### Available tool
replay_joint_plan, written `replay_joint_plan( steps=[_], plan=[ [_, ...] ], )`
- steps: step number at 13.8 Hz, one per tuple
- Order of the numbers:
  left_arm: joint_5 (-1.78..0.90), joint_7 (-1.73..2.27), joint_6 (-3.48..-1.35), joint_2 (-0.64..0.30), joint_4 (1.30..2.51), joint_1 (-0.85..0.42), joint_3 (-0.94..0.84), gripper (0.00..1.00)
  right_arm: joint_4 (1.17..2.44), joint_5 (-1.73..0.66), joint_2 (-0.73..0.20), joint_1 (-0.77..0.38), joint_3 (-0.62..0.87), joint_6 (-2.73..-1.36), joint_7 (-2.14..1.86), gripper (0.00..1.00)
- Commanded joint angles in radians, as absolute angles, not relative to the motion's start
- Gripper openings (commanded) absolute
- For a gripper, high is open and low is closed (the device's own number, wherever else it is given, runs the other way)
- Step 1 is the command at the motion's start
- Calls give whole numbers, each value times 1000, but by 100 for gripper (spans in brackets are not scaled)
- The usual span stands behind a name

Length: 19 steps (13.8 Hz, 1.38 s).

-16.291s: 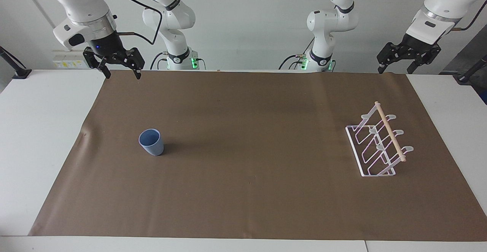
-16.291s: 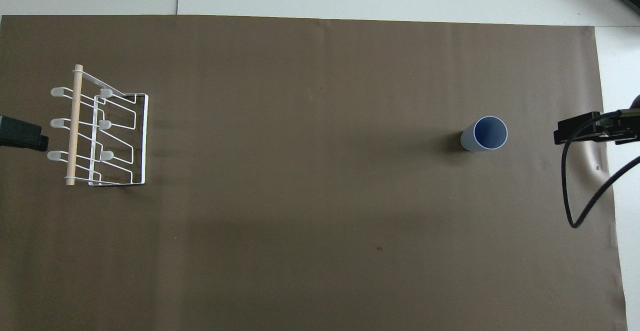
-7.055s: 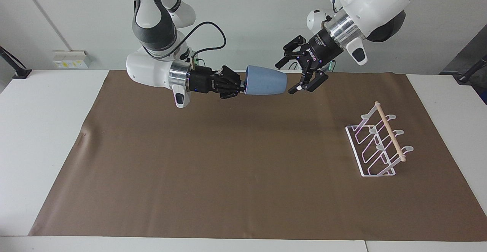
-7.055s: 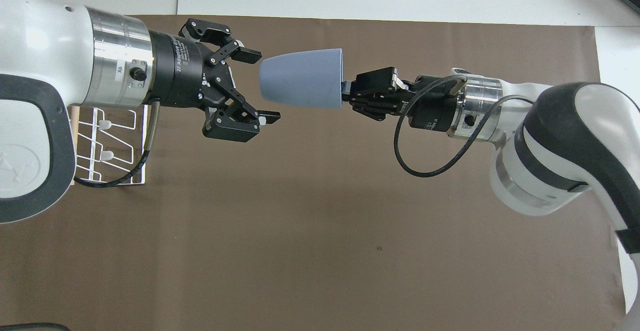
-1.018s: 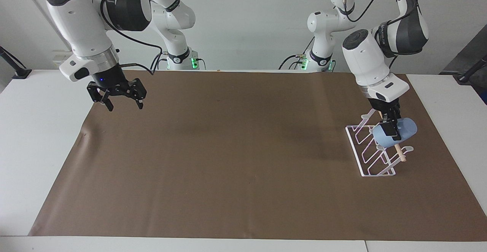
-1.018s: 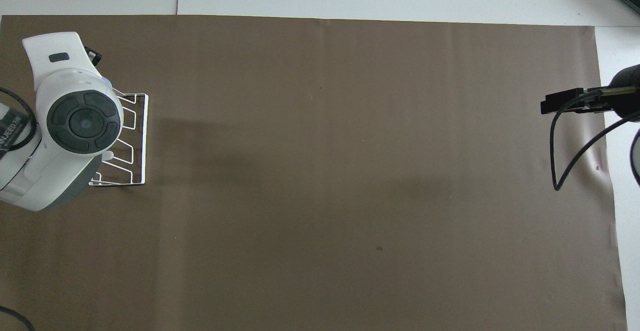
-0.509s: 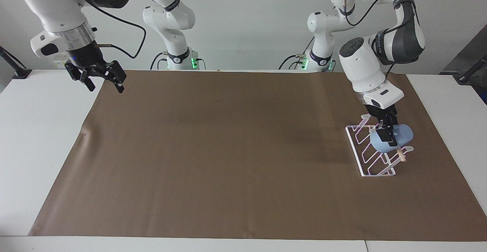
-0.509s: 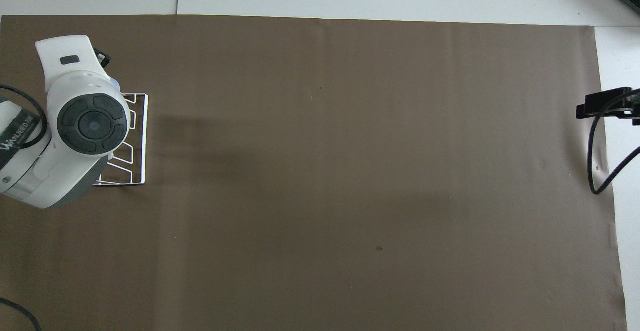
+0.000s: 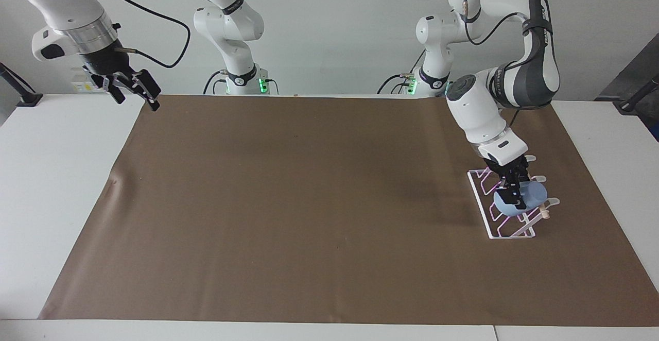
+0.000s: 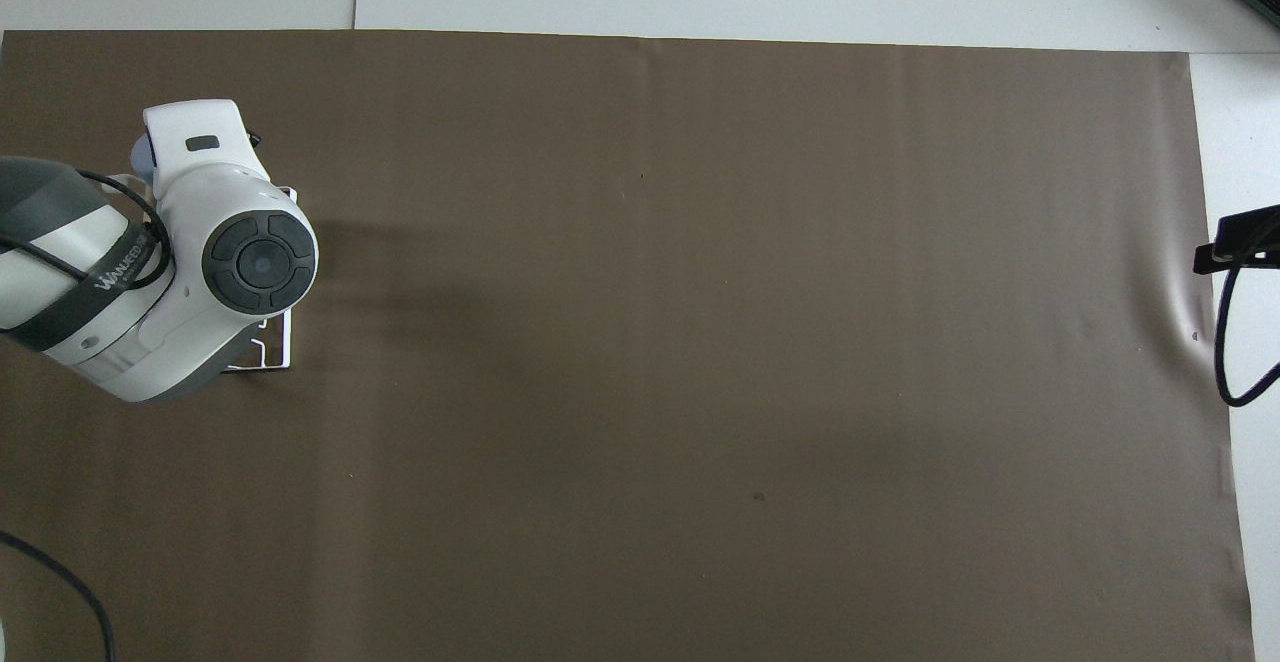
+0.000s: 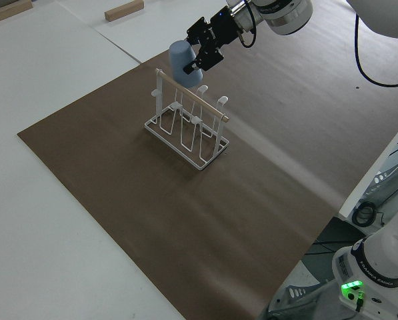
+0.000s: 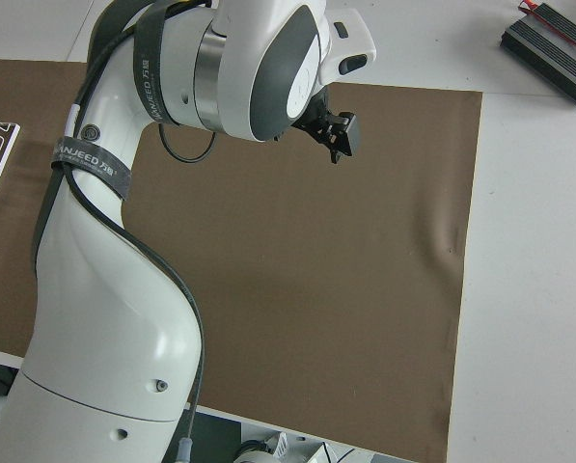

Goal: Hang cup on cup holder
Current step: 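Carry the cup with the left gripper over the wire rack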

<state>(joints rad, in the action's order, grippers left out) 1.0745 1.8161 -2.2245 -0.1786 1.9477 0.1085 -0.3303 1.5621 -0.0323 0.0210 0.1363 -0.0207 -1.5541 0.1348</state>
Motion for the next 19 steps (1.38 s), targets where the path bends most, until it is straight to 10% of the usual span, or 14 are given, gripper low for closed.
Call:
replay_joint_plan(
  steps=[1, 4, 9, 19],
  plan=[
    [1101, 1845, -2232, -173, 1963, 101, -327, 3, 1591, -18, 52, 138, -12, -1554, 118, 100],
    [1100, 1844, -2230, -173, 1960, 101, -327, 54, 1594, 44, 57, 129, 1, -1563, -21, 100],
    [1097, 1838, -2218, -175, 1953, 94, -328, 95, 1586, 43, 54, 109, 11, -1560, -15, 100],
    [970, 1644, -2162, -137, 1922, 91, -334, 97, 1583, 38, 40, 63, -40, -1568, 20, 100]
  ],
)
